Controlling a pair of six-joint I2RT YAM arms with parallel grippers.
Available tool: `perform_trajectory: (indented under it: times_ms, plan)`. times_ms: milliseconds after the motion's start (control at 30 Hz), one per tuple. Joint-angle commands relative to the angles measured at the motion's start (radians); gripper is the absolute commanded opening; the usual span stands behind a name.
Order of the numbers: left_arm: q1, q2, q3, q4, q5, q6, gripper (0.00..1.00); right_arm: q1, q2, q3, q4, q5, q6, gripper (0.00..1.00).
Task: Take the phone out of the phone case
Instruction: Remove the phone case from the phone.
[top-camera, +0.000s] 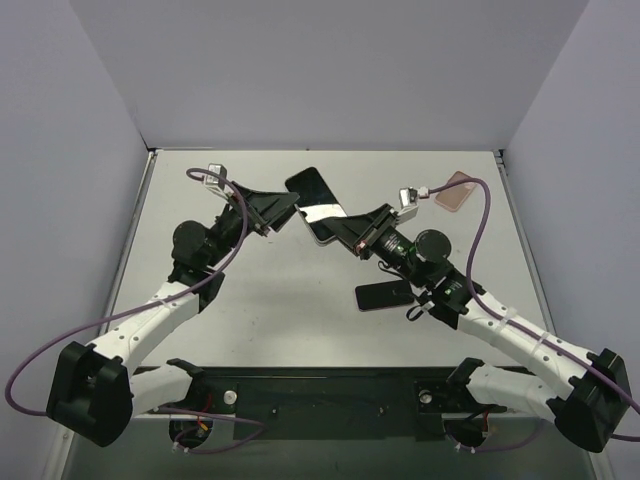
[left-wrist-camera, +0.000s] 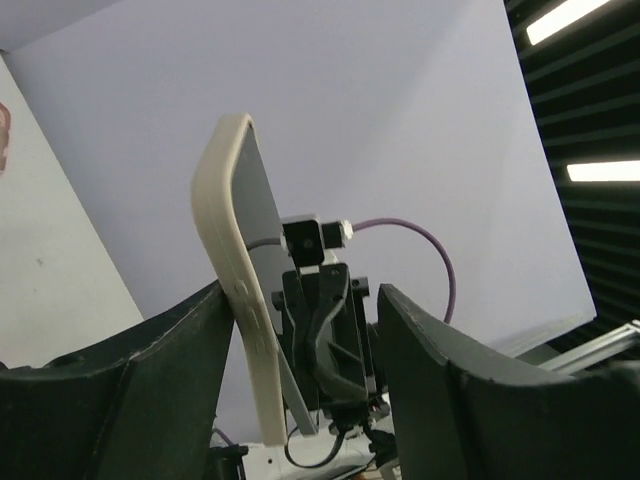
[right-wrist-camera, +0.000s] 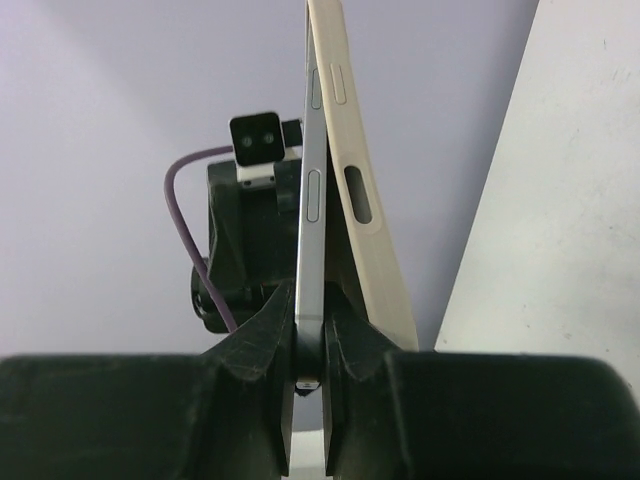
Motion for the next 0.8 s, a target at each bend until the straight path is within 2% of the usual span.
perform_trajectory:
  times_ms: [0, 167, 233, 267, 467, 567, 767]
  plan:
    - [-0.009, -0.022, 0.015, 0.107, 0.116, 0.079, 0.70, -0.045, -0.002, 0.017, 0.225, -0.018, 0.128, 0.00]
    - [-0.030, -0.048, 0.006, 0.043, 0.138, 0.183, 0.70, -0.067, 0.024, 0.015, 0.297, -0.026, 0.229, 0.00]
    - [-0.046, -0.049, 0.014, 0.011, 0.144, 0.215, 0.60, -0.068, 0.053, 0.006, 0.386, -0.031, 0.289, 0.00]
    - [-0.049, -0.046, 0.014, 0.013, 0.144, 0.218, 0.58, -0.068, 0.068, 0.006, 0.430, -0.035, 0.305, 0.00]
    - [-0.077, -0.019, 0.035, 0.010, 0.158, 0.229, 0.63, -0.068, 0.073, 0.001, 0.438, -0.034, 0.310, 0.00]
    - [-0.080, -0.014, 0.022, 0.030, 0.153, 0.226, 0.56, -0.068, 0.070, 0.000, 0.437, -0.028, 0.321, 0.00]
    - [-0.078, -0.014, -0.006, 0.043, 0.150, 0.234, 0.49, -0.068, 0.070, -0.016, 0.472, -0.023, 0.352, 0.00]
